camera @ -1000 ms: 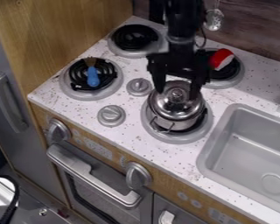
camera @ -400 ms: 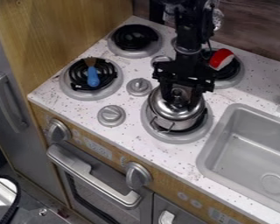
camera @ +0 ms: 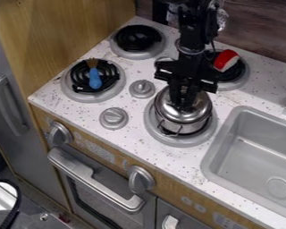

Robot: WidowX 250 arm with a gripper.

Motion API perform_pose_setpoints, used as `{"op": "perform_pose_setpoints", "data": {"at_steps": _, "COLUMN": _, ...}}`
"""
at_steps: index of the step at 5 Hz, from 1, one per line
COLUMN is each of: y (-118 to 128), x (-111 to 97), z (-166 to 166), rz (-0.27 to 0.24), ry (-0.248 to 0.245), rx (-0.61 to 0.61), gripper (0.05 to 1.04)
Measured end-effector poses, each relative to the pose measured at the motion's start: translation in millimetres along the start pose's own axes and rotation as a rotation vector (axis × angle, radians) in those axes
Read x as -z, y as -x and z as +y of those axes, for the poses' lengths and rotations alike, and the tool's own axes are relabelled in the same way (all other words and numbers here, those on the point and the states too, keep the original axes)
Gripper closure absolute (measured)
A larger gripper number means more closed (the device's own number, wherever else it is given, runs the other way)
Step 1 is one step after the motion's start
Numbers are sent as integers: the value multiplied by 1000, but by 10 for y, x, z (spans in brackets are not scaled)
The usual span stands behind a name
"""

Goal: Open the pot

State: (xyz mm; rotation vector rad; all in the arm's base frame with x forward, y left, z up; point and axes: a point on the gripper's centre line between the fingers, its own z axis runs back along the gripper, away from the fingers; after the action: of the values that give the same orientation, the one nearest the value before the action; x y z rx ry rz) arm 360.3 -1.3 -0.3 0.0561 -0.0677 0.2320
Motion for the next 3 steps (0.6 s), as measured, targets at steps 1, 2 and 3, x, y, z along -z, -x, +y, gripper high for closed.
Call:
{"op": "perform_pose_setpoints", "data": {"at_steps": 1, "y": -115, "x": -113, "z": 54, "rz": -17, "ry": 6, "rx": -1, "gripper": 818}}
{"op": "perform_pose_setpoints", "data": {"at_steps": 2, "y": -346, "x": -314, "z": 231, "rz": -52, "ry": 35, "rx": -47, "gripper": 818}}
{"op": "perform_pose_setpoints", "data": {"at_steps": 3, "y": -711, "x": -552, "z": 523, "rz": -101, "ry": 60, "rx": -122, "gripper": 818}}
